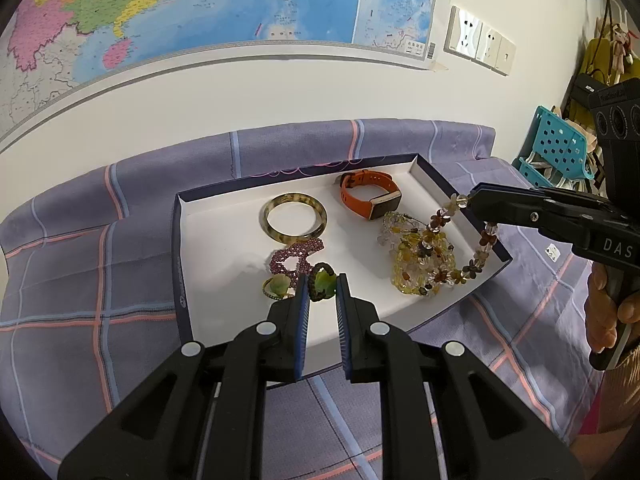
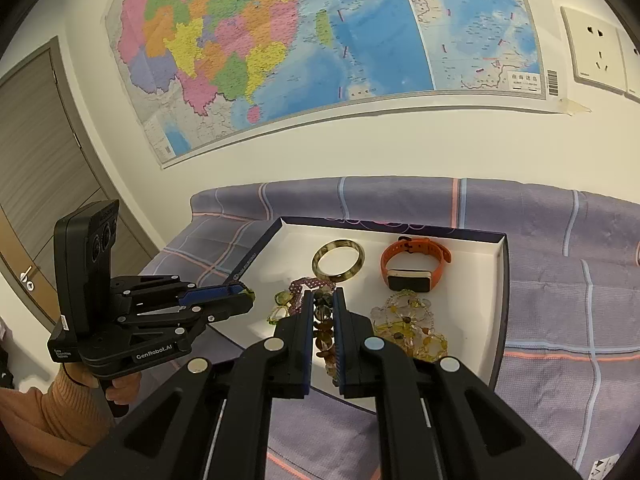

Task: Organize jewelry
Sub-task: 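Lower the green-stone ring into the lid with the left tool while the right tool lowers the bracelet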

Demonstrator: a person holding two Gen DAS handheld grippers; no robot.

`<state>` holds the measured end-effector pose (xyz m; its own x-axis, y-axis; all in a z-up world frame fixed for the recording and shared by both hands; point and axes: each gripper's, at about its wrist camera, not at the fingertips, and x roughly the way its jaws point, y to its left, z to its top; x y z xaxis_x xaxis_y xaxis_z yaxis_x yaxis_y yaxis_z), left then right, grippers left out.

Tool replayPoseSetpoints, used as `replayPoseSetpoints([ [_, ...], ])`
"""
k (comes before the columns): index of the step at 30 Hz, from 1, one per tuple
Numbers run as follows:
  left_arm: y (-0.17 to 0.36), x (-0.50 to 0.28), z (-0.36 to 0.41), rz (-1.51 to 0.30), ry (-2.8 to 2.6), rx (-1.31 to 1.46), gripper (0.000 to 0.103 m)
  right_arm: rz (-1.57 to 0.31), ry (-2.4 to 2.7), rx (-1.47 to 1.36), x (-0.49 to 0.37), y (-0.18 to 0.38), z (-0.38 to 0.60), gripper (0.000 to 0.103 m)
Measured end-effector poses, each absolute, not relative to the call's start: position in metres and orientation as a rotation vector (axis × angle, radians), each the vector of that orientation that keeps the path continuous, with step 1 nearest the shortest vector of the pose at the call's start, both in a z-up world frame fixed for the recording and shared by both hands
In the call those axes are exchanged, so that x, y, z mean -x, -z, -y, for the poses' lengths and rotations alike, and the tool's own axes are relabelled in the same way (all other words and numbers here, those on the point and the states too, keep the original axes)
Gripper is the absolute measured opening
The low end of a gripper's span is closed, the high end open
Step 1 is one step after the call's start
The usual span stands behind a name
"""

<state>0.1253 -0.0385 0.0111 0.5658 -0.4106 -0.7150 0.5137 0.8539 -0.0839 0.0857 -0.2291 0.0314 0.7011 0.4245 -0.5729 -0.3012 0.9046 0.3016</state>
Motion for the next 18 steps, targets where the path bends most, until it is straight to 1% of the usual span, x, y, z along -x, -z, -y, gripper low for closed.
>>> replayPoseSetpoints([
  [18,-0.0042,-0.1305,0.0425,-0.82,0.534,-0.14,0.014,-0.694,-0.404,-0.189,-0.0908,-0.029,0.2285,0.008],
])
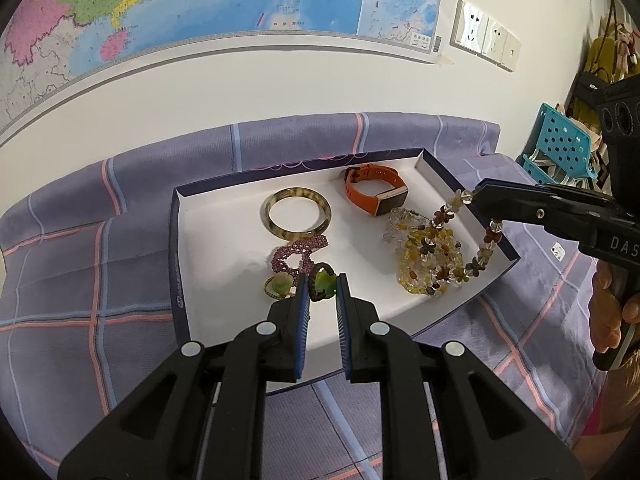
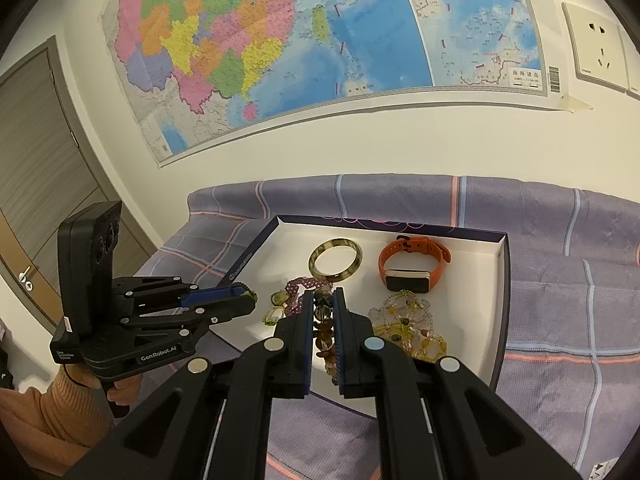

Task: Organize jewelry
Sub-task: 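Lower the green-stone ring into the lid with the left tool while the right tool lowers the bracelet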

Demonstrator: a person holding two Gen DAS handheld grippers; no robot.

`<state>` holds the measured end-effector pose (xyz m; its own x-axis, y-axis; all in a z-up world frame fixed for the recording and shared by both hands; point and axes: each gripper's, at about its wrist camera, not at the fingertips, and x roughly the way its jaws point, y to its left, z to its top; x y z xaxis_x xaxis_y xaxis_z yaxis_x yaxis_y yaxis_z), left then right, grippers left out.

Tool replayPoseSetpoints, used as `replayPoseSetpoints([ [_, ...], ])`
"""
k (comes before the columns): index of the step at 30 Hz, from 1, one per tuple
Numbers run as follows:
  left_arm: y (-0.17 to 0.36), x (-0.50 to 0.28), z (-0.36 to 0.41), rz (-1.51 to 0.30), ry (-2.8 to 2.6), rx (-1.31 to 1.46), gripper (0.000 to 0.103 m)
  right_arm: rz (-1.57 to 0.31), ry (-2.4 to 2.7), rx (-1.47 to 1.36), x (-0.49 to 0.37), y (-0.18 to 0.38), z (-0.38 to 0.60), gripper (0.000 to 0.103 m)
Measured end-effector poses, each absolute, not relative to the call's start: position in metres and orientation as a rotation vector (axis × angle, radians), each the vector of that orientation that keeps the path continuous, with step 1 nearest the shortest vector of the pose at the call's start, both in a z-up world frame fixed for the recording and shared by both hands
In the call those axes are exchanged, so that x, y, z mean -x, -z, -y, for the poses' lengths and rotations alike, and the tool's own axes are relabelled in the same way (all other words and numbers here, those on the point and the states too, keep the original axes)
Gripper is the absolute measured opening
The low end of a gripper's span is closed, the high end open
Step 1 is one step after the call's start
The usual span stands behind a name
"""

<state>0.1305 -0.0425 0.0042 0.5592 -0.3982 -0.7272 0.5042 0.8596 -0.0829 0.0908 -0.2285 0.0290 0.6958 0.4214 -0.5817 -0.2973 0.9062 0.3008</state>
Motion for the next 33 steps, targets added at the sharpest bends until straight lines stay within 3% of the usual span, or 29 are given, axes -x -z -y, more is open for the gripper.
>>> replayPoseSetpoints([
  [33,0.006,-0.142,0.047,-0.856,0.525,-0.134,0.014,-0.717,-0.391,-0.204,-0.098,-0.022,0.228,0.008],
])
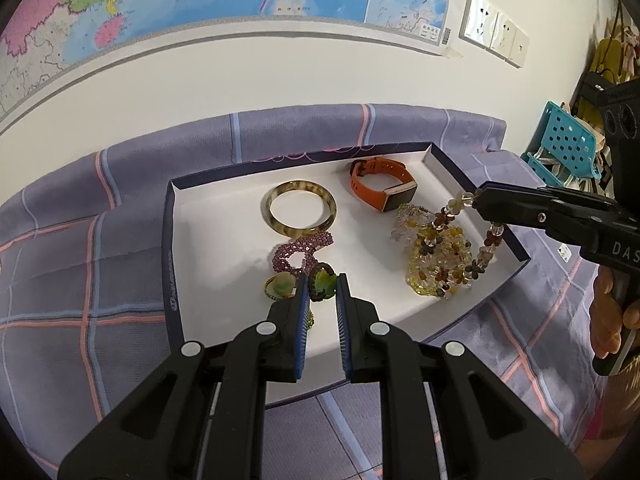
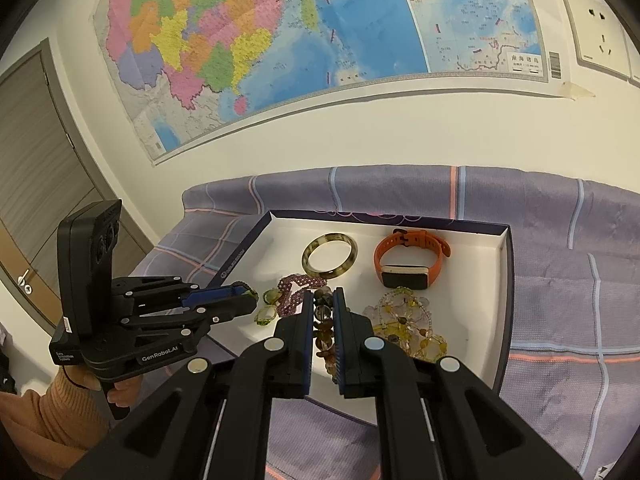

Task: Organize jewelry
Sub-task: 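Lower the green-stone ring into the lid with the left tool while the right tool lowers the bracelet, then set the ring by the pendant with the left tool while the right tool lays the bracelet down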

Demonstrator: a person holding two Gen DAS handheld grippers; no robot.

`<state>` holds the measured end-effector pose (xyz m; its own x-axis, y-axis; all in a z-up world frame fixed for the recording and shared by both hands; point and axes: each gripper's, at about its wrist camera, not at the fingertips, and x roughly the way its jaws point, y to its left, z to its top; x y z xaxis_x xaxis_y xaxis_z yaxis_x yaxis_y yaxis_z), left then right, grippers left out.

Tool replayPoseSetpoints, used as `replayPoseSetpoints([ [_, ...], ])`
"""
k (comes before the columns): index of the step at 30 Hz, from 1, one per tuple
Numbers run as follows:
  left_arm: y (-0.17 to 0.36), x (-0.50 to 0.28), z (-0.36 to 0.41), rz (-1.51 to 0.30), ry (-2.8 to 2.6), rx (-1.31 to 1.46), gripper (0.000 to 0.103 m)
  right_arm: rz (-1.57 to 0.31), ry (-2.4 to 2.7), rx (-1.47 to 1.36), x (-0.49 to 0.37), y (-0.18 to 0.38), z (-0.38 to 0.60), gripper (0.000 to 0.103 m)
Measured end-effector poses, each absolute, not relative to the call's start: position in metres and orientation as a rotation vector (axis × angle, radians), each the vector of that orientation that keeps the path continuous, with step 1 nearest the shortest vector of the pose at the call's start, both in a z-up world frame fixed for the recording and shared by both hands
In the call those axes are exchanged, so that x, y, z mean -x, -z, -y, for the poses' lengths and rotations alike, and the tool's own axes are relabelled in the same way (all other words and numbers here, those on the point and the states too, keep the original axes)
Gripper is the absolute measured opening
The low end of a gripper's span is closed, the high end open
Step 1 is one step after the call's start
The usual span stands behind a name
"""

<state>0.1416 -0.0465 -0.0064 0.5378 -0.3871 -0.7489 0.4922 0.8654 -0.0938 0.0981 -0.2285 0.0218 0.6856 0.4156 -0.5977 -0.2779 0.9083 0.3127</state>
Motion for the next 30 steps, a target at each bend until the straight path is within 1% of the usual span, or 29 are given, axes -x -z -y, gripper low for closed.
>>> replayPoseSetpoints([
  [30,0.029,-0.156,0.055,-0.919,0.502,-0.141,0.014,-0.758,-0.343,-0.245,-0.113,-0.001,0.249,0.008],
])
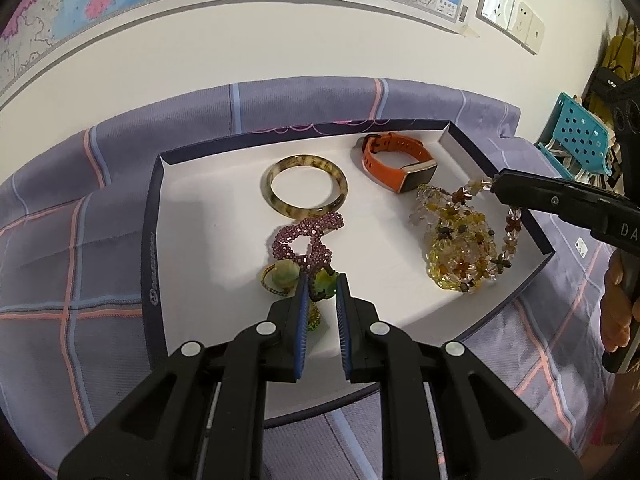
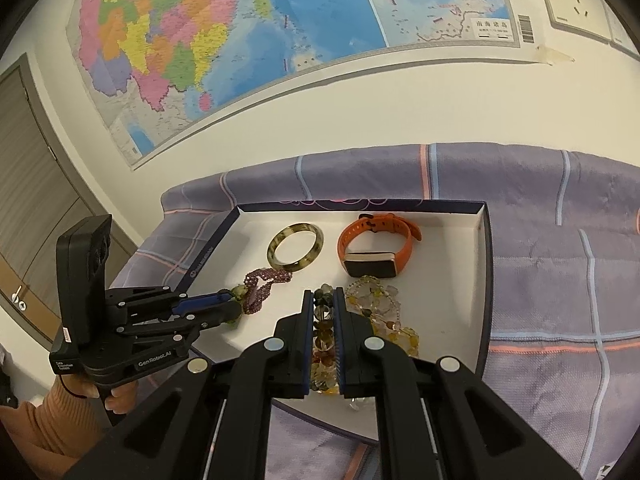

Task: Organize jewelry
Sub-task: 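Set the ring by the pendant with the left tool while the right tool lays the bracelet down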

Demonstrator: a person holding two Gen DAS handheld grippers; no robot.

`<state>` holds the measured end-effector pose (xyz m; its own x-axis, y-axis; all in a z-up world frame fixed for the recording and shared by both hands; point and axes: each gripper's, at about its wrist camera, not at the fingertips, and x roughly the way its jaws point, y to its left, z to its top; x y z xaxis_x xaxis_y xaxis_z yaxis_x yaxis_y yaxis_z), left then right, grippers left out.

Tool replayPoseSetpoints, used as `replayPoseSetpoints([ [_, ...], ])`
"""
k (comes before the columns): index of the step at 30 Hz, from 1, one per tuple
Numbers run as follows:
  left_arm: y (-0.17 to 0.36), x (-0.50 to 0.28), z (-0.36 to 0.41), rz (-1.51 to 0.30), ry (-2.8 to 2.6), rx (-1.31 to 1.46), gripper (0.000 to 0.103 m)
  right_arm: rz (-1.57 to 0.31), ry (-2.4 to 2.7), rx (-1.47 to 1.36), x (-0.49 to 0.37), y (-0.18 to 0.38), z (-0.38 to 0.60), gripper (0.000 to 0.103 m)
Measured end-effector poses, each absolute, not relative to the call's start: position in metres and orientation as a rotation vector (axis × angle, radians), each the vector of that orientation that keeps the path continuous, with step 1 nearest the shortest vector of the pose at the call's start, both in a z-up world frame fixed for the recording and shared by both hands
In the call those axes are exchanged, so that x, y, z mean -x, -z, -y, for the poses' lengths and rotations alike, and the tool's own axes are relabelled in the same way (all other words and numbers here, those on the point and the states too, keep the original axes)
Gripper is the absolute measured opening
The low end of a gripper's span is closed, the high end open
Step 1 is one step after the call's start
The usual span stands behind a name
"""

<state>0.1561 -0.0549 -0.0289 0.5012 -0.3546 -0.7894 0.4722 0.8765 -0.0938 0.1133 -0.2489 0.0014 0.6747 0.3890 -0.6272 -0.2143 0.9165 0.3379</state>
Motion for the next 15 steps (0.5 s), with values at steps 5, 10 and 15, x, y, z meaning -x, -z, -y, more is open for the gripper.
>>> replayPoseSetpoints([
  [5,0.0322,-0.157,0.0558,-0.927,0.499,-0.139,0.014,-0.766,-0.337,-0.251,-0.1153,0.0021,0.2523,0.008],
  [10,0.0328,-0.158,0.0549,-0.931,0.509,-0.123,0.014,-0.773,-0.331,-0.256,-0.1176,0.005,0.2545,0.008],
  [15,0.0337,-0.1589,0.0559,-0.934,0.51,-0.124,0.014,-0.78,-0.326,-0.257,-0.1204,0.0079,0.2554,0.008],
])
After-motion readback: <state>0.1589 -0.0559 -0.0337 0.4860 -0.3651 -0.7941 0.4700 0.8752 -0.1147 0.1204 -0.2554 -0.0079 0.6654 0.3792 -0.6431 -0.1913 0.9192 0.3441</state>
